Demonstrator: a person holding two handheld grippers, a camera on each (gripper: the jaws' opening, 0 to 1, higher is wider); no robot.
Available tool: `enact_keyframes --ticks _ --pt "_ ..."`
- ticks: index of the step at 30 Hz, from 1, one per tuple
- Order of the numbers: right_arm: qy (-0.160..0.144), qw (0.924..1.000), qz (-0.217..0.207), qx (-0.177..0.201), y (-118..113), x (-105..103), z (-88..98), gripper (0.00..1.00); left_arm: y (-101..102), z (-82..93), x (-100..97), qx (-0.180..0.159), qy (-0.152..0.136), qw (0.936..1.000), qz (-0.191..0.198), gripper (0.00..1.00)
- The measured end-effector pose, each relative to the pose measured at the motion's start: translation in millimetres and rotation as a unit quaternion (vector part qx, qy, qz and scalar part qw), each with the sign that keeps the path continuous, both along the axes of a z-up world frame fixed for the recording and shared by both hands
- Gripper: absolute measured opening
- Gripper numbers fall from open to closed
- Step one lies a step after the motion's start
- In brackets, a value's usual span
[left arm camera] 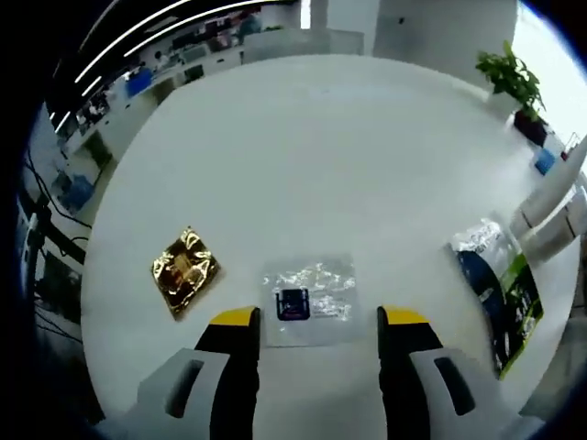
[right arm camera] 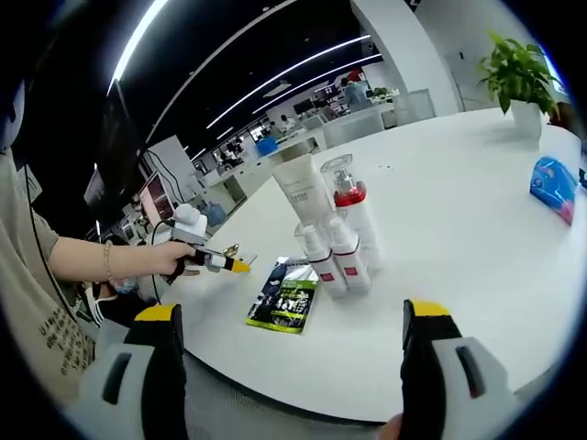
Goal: Arrange the skincare products in the storage area until every visible bottle or jar stands upright without overlapping.
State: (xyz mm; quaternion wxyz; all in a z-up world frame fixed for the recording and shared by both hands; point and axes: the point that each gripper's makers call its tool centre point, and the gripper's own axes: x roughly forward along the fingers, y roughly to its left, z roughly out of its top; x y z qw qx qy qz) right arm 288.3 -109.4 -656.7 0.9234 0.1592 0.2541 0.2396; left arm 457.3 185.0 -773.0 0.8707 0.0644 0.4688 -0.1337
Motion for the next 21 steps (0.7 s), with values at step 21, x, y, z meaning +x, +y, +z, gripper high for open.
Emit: enact_keyframes --ticks 21 --pt "-0.007 0.9999 -0.011 0.003 -2.8 1.9 2.4 0.99 4.4 5.1 7.8 -0.019 -0.025 0.9972 0.068 0.35"
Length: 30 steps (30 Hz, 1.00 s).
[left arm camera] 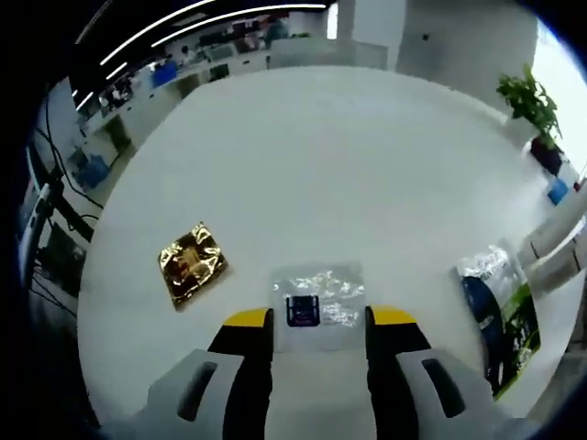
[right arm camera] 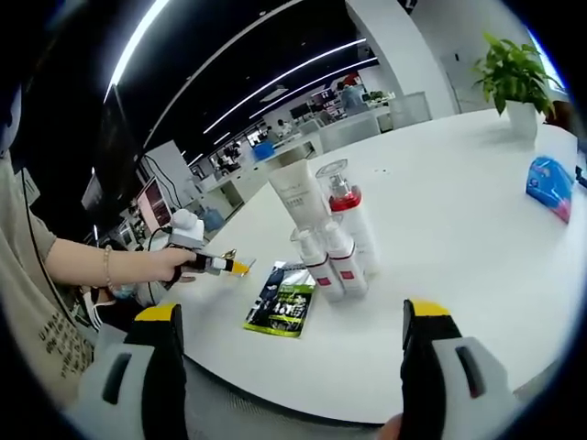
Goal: Arrange the skincare products in the storage area until every visible bottle or jar stands upright without overlapping.
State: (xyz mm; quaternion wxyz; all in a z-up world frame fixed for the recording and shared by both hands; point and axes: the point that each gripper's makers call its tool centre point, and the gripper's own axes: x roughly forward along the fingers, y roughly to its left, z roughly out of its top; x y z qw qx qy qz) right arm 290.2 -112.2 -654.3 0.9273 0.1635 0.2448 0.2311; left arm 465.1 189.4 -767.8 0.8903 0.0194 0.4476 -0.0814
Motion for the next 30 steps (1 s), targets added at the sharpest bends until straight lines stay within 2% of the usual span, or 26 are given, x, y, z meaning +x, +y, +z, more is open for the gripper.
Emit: enact_keyframes --ticks 7,17,28,30 --pt "0.0 1.0 0.003 0.001 0.8 -0.4 0.2 0.99 3.0 2.7 -3.0 0.003 0.004 1.0 0.003 0.34" --pt "-0.007 0.9999 0.006 0.006 1.8 -0.6 3.2 0.99 -0.9 12.5 -18.0 -0.009 0.008 0.9999 0.013 0.34" --pt "-0.016 0.9998 0.011 0.007 3.3 -1.6 6.4 0.99 -13.8 25.5 -45.3 -0.016 0.005 0.9995 0.027 0.35" --pt "-0.017 0.9998 0.013 0.006 3.7 -1.9 6.7 0.99 -14.1 25.1 -52.7 -0.01 0.014 0.9994 0.03 0.35"
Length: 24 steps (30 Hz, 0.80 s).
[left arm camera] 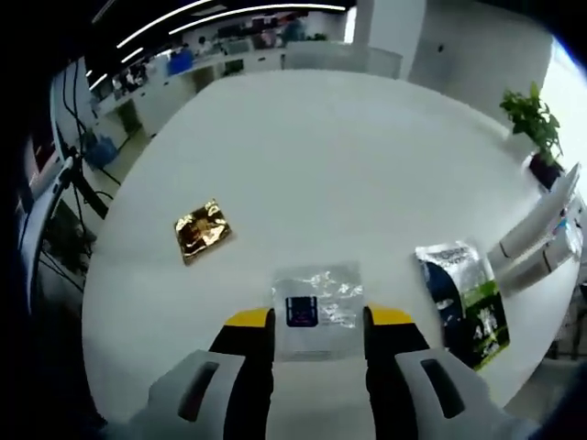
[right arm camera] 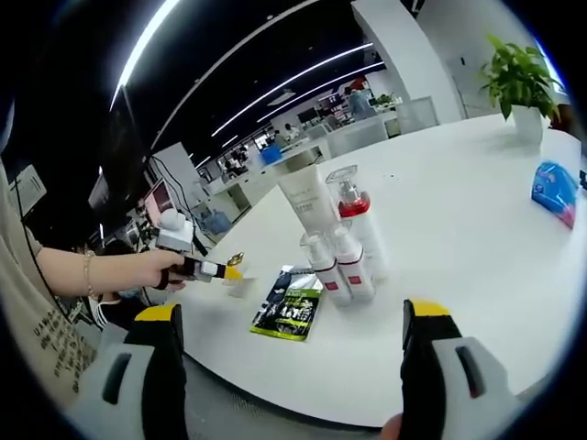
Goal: Arrange the skincare products in the storage area until every visible bottle or jar stands upright without overlapping.
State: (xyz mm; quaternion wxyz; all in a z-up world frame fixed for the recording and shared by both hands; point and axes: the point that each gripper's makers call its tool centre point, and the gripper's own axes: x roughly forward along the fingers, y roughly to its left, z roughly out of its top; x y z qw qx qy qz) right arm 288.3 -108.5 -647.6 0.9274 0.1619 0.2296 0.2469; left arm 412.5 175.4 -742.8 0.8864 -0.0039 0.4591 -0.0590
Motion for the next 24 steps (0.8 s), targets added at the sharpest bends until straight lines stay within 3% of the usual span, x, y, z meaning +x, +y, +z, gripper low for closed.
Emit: enact_keyframes --ticks 9,24 --pt "-0.004 1.0 0.0 -0.003 -1.2 0.1 1.5 0.99 -13.5 1.2 -20.6 -0.009 0.005 0.9999 0.006 0.36" --pt "-0.01 0.9999 -0.004 -0.006 -3.4 -0.9 2.3 0.99 -33.1 -11.8 -30.2 -0.026 0.007 0.9996 0.011 0.36"
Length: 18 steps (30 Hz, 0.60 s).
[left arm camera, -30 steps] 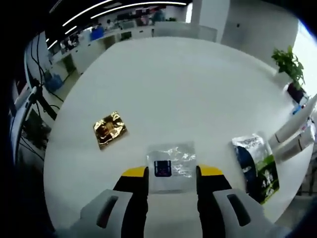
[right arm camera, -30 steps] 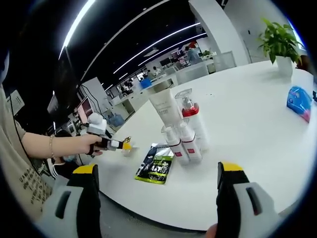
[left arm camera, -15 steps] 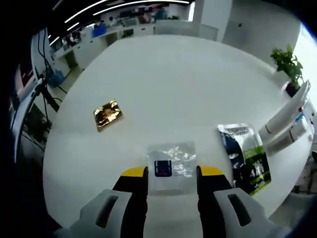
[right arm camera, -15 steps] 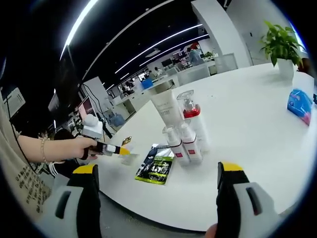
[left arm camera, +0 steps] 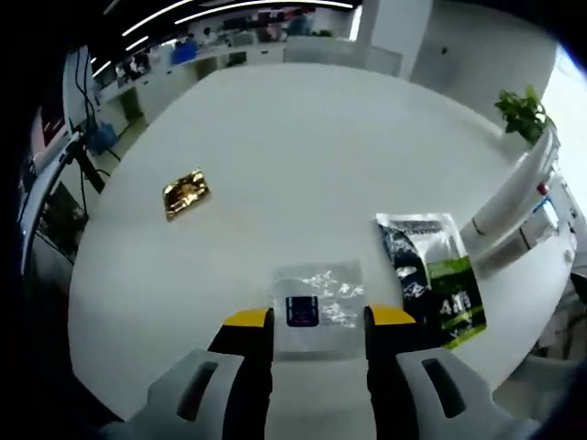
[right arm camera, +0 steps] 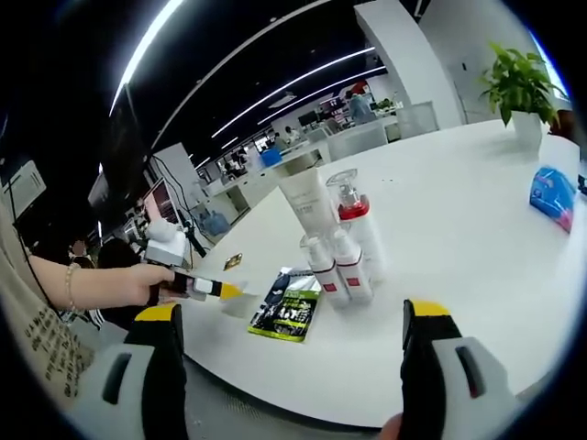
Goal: Arrange the skincare products in the storage area until every visible bottle or jar stands upright without overlapping.
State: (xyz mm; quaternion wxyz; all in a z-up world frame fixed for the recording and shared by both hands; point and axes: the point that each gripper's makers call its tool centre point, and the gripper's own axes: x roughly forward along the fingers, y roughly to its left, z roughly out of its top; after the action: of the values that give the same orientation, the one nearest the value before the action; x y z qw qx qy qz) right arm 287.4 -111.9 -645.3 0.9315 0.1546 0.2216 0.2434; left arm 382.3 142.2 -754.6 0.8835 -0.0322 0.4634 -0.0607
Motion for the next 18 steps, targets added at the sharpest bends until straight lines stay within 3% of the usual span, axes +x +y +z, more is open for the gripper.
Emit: enact_keyframes --ticks 18 --pt "0.001 1.0 -0.002 0.001 -0.6 0.2 -0.6 0.99 -17.4 -27.7 -18.4 0.007 0.012 0.9999 0.003 0.37"
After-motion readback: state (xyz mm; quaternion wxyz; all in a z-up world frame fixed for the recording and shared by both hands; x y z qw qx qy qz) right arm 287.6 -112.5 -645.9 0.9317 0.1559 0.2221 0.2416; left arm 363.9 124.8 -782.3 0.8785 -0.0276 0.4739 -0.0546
